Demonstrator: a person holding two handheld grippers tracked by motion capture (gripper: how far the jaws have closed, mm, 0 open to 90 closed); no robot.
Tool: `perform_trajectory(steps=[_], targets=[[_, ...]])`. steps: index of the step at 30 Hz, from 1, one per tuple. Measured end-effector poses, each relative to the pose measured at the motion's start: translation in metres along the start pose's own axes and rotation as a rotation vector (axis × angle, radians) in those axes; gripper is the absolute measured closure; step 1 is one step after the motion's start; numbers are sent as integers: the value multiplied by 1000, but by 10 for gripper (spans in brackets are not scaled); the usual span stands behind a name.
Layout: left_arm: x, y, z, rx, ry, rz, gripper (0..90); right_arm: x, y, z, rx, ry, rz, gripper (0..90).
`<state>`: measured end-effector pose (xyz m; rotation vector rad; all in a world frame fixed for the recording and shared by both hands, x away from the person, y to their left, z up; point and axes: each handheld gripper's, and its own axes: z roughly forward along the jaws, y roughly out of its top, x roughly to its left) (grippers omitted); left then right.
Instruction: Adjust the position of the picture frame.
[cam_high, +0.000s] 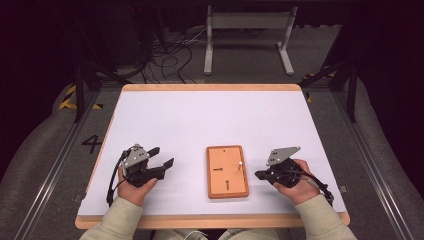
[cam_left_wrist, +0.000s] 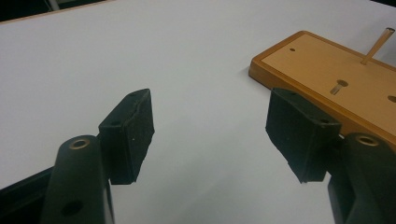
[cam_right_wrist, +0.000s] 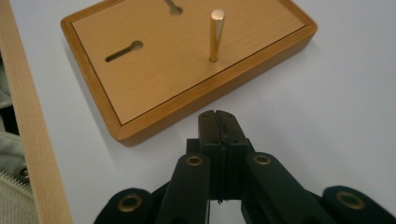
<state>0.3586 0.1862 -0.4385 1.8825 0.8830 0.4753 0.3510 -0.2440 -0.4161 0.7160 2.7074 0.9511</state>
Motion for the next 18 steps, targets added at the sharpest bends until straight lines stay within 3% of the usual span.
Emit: perform_trajectory(steps=[13, 18], targets=[[-1, 0, 1, 9, -4, 3, 328, 20, 11, 23, 178, 63, -105, 900], [-1, 0, 1, 13, -5, 2, 328, 22, 11, 27, 203, 63, -117, 900]])
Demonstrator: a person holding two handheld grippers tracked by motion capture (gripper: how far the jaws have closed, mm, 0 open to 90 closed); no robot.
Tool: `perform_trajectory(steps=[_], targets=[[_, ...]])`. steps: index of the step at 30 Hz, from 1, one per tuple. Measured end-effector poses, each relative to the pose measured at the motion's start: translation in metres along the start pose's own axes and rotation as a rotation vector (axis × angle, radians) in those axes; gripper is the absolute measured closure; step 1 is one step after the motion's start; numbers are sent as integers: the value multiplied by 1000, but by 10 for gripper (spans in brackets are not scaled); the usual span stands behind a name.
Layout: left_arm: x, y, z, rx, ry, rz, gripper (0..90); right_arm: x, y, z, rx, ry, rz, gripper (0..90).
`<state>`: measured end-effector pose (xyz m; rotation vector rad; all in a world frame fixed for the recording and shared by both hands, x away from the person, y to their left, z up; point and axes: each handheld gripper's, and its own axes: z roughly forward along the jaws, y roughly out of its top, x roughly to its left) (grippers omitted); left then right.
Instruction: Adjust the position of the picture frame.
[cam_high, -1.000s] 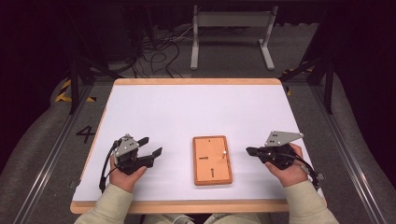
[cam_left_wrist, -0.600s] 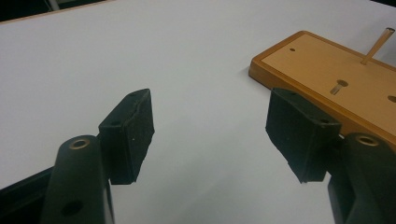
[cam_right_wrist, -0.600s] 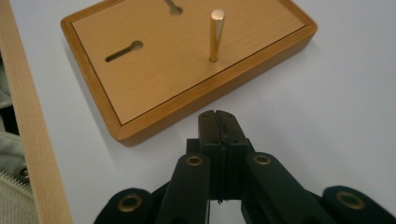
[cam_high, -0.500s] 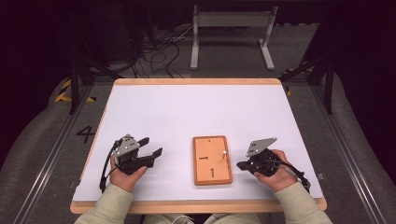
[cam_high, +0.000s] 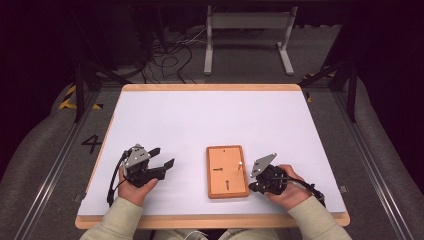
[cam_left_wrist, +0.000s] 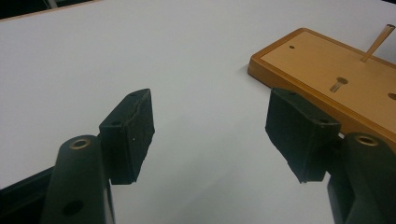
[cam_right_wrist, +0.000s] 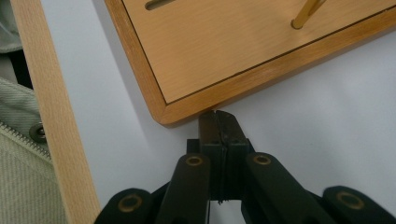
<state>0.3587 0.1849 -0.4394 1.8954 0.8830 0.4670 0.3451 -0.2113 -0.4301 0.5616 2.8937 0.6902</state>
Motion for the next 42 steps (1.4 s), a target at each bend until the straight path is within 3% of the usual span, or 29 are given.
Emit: perform_trajectory(steps=[4, 14, 29, 34, 36, 39, 42], targets=[[0, 0, 1, -3, 1, 2, 328, 2, 3, 1, -6, 18, -6, 900], [0, 0, 1, -2, 2, 2, 328, 11, 36, 21, -30, 80, -62, 900], [2, -2, 0, 3, 1, -6, 330, 10, 88, 50, -28, 71, -95, 900], [2, -3, -1, 3, 4, -8, 331, 8, 93, 39, -43, 110, -107, 900], [3, -4, -2, 7, 8, -9, 330, 3, 99, 24, -81, 117, -116, 900], [3, -6, -7, 5, 21, -15, 330, -15, 115, 0, -147, 72, -91, 900], [4, -8, -11, 5, 30, -19, 330, -34, 125, -8, -168, 33, -61, 900]])
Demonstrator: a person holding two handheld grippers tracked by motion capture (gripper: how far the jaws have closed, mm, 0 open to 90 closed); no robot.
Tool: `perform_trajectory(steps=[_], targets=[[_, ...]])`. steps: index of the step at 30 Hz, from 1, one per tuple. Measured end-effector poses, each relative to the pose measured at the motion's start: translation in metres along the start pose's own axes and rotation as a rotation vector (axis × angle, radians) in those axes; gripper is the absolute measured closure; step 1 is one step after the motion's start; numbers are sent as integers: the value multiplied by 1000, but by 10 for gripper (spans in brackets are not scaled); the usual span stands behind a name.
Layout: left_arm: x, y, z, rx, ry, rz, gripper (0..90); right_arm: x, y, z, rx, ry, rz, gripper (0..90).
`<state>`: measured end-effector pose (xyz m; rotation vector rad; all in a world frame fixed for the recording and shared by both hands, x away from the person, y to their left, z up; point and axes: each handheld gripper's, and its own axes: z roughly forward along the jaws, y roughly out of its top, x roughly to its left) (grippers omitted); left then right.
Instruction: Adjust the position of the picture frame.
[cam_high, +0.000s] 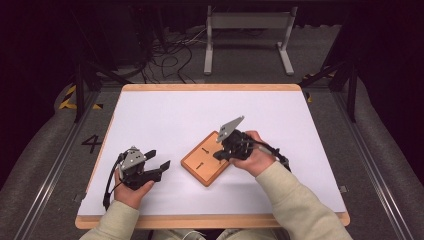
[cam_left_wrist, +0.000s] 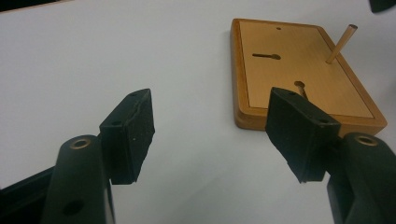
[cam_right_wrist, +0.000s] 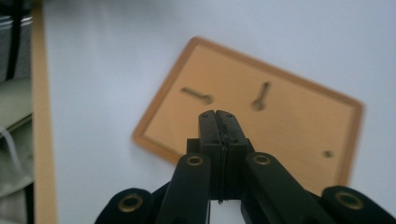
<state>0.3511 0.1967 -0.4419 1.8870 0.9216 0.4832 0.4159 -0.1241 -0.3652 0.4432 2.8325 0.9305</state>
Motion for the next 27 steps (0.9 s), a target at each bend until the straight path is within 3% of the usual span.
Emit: perform_trajectory(steps=[8, 14, 15, 19, 22, 27], targets=[[2, -4, -7, -4, 9, -15, 327, -50, 17, 11, -19, -76, 103, 900], [1, -8, -10, 10, 14, -15, 326, -71, 28, 29, 4, -85, 140, 900], [0, -10, -11, 12, 18, -14, 326, -79, 32, 38, 18, -85, 154, 900], [1, -14, -17, 21, 25, -24, 322, -88, 35, 51, 34, -90, 173, 900], [2, -16, -18, 33, -1, -17, 305, -101, 33, 70, 65, -99, 217, 900], [-1, -18, -17, 56, -2, 0, 303, -106, 30, 85, 93, -101, 236, 900]])
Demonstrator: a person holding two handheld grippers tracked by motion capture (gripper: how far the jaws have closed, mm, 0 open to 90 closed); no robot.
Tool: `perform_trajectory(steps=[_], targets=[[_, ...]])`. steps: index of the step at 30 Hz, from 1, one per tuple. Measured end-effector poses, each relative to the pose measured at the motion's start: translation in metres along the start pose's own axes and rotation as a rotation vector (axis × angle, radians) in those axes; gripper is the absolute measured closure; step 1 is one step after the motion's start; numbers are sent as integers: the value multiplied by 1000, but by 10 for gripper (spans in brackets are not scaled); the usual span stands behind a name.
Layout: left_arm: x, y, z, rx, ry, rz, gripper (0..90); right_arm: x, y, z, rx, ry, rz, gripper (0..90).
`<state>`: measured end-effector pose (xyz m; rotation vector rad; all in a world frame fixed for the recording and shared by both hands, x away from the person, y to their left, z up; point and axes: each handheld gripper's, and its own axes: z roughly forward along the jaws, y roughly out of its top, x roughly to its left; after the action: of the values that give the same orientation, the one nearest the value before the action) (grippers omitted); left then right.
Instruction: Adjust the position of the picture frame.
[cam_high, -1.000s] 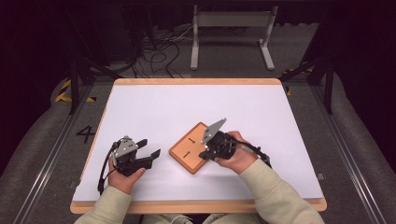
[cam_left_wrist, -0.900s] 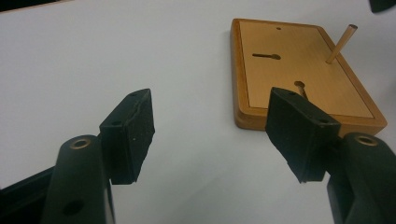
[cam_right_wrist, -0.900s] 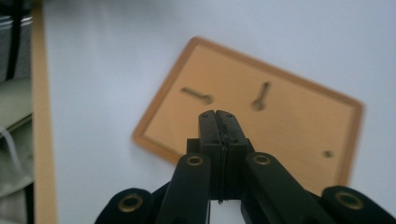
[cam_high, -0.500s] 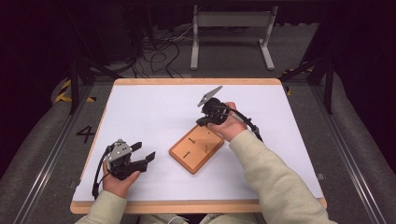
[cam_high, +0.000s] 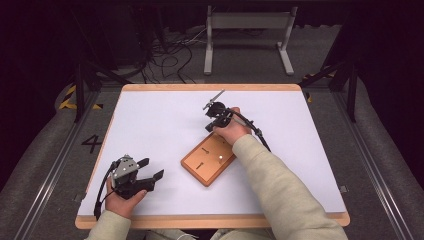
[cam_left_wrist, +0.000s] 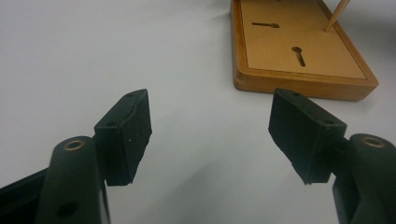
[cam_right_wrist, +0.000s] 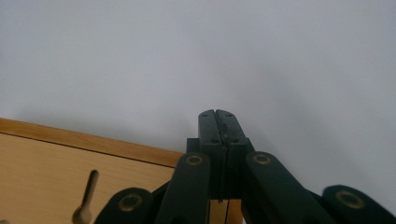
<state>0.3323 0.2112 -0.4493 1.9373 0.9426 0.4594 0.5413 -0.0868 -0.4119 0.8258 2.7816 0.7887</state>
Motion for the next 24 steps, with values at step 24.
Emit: perform_trajectory(steps=[24], targets=[[-1, 4, 4, 2, -6, 17, 304, 0, -20, 1, 124, -22, -17, 900]])
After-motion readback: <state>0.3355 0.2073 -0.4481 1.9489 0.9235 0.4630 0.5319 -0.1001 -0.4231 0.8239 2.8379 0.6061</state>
